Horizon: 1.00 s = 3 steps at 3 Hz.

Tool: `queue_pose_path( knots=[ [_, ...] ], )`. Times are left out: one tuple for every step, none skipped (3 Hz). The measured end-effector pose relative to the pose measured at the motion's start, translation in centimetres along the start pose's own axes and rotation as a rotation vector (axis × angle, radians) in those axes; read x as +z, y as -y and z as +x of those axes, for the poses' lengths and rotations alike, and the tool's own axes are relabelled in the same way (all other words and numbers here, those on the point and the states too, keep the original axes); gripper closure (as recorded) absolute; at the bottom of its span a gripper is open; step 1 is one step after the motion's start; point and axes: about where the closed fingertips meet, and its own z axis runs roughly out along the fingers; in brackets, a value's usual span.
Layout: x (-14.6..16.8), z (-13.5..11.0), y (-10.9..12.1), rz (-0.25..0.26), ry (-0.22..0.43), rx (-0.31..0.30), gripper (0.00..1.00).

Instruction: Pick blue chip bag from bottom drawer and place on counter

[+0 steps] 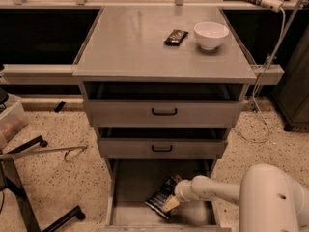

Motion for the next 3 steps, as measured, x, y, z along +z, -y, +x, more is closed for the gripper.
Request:
queue_pose_path(
  knots=[
    [2.6, 1.6, -0.5, -0.052, -0.039, 0.014, 0.0],
    [4.4, 3.8, -1.6, -0.114, -0.089, 0.038, 0.0],
    [4.6, 4.1, -1.8, -0.123, -0.096, 0.04, 0.15]
  ],
)
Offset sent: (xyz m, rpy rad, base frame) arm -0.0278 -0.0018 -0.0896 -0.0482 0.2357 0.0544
